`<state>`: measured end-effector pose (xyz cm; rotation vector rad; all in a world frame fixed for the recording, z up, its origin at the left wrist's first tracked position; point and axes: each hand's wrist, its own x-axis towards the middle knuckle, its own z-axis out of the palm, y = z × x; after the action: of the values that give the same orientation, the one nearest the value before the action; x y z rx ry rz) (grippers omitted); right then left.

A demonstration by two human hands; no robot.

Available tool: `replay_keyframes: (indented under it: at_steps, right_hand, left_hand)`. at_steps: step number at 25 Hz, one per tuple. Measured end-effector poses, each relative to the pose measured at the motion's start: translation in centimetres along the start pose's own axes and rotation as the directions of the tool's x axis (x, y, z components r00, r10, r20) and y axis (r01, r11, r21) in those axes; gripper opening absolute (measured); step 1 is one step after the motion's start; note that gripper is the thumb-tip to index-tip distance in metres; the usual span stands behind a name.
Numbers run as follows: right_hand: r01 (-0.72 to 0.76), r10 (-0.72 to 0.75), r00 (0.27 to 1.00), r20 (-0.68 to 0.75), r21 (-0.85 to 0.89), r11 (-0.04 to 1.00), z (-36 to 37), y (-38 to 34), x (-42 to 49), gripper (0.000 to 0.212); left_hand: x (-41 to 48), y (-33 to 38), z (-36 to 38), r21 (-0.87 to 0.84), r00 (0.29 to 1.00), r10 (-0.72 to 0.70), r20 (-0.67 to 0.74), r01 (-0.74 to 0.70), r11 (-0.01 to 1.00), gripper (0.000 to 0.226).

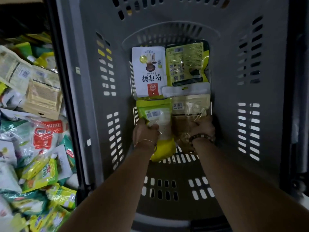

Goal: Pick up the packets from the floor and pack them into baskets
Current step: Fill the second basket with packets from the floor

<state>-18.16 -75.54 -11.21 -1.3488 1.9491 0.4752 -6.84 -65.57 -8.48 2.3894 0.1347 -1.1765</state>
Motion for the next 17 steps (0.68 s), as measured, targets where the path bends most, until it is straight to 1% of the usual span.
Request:
replay_keyframes:
  at_steps: [1,3,5,6,8,9,10,11,12,13,14,15,16,17]
  right_hand:
    - [0.009,-0.009,1.000,-0.015,-0.005,1.000,0.2,0.1,0.1,0.060]
    - [0.031,-0.031,0.999,-0.042,-0.006,1.000,0.3,0.5,0.4,0.063]
    - [0.072,-0.071,0.995,-0.065,0.014,0.997,0.3,0.9,0.1,0.069]
    - [0.113,-0.111,0.989,-0.094,0.017,0.993,0.3,1.0,-0.1,0.070]
    - [0.238,-0.242,0.952,-0.187,-0.044,0.970,0.1,1.4,-0.6,0.068]
    - [0.301,-0.316,0.922,-0.224,-0.098,0.948,-0.2,1.6,-0.9,0.067]
    - [0.367,-0.392,0.886,-0.246,-0.143,0.919,-0.4,1.8,-1.2,0.067]
    - [0.446,-0.479,0.839,-0.259,-0.176,0.877,-0.6,1.9,-1.4,0.067]
    - [0.542,-0.579,0.775,-0.254,-0.203,0.815,-0.9,1.7,-1.5,0.066]
    - [0.631,-0.674,0.708,-0.212,-0.239,0.738,-1.1,1.5,-1.4,0.065]
    - [0.689,-0.738,0.665,-0.117,-0.286,0.666,-1.3,1.1,-1.1,0.067]
    - [0.714,-0.756,0.655,0.020,-0.346,0.609,-1.4,0.9,-0.7,0.072]
    - [0.714,-0.728,0.668,0.157,-0.412,0.566,-1.5,0.8,-0.2,0.079]
    - [0.702,-0.680,0.685,0.260,-0.483,0.523,-1.5,1.1,0.6,0.088]
  left_hand:
    - [0.4,-0.3,0.1,-0.118,0.999,-0.044,0.021,0.046,0.992,0.019]
    - [1.1,-0.7,0.3,-0.312,0.988,-0.136,0.076,0.153,0.938,0.020]
    - [1.7,-1.0,0.6,-0.364,0.981,-0.175,0.087,0.195,0.911,0.021]
    - [2.0,-1.1,0.8,-0.362,0.981,-0.180,0.071,0.193,0.912,0.021]
    - [2.1,-1.4,1.4,-0.256,0.988,-0.148,-0.041,0.133,0.958,0.029]
    - [1.8,-1.7,1.7,-0.180,0.986,-0.118,-0.119,0.095,0.979,0.036]
    - [1.2,-1.8,1.9,-0.107,0.979,-0.072,-0.189,0.052,0.993,0.048]
    - [0.4,-1.7,2.1,-0.042,0.973,-0.009,-0.232,-0.001,0.999,0.063]
    - [-0.3,-1.5,2.3,0.032,0.965,0.076,-0.250,-0.070,0.997,0.072]
    - [-0.8,-1.1,2.4,0.124,0.951,0.194,-0.241,-0.168,0.978,0.073]
    - [-1.0,-0.8,2.8,0.249,0.923,0.336,-0.188,-0.286,0.925,0.067]
    - [-0.8,-0.7,3.2,0.389,0.881,0.465,-0.091,-0.399,0.830,0.061]
    - [-0.4,-0.7,3.5,0.520,0.845,0.533,0.032,-0.470,0.714,0.061]
    - [0.3,-0.9,3.8,0.632,0.826,0.542,0.155,-0.504,0.588,0.069]
